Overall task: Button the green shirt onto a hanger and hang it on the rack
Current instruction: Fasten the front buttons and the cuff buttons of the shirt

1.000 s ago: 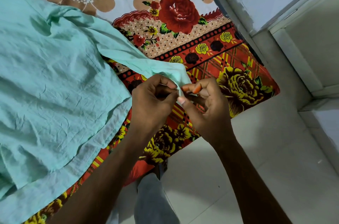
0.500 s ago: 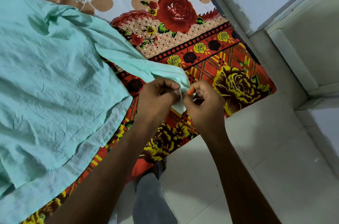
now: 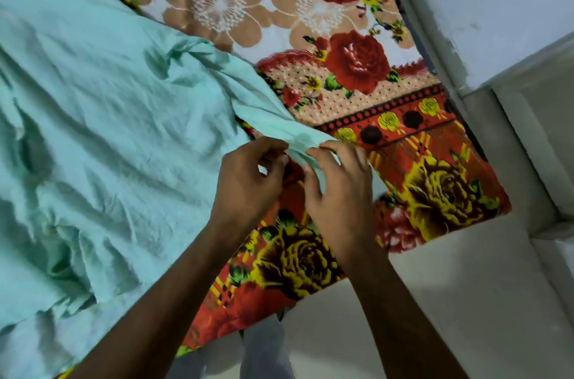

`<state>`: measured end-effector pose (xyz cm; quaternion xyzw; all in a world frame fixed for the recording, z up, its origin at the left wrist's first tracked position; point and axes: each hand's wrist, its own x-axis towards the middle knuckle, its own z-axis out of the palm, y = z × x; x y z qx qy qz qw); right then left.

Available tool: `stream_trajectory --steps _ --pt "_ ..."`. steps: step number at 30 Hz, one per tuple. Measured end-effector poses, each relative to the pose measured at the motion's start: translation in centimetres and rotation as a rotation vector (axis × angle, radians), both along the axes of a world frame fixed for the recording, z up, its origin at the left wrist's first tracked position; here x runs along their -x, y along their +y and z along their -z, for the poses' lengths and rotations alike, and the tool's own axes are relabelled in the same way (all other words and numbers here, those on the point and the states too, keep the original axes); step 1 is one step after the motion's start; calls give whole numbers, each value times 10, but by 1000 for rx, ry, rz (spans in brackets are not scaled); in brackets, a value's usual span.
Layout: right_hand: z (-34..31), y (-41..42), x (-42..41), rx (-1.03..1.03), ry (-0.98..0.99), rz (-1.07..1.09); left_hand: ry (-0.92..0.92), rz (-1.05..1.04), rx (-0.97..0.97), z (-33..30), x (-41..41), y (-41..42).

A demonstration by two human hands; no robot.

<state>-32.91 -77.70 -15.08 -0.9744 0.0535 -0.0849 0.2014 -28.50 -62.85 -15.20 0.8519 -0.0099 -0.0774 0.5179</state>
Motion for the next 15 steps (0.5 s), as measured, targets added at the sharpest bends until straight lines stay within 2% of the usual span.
stream_trajectory --steps 4,7,10,15 --pt "-2 57 -77 -82 -22 -236 -133 -138 -129 -16 -38 56" --pt "4 101 -119 -91 -83 -376 -239 -230 -302 -20 -62 99" --pt "12 161 -161 -124 -143 -512 -281 -345 -468 -15 -86 156" --pt "27 274 -235 -153 -159 -700 -327 -500 -618 8 -141 267"
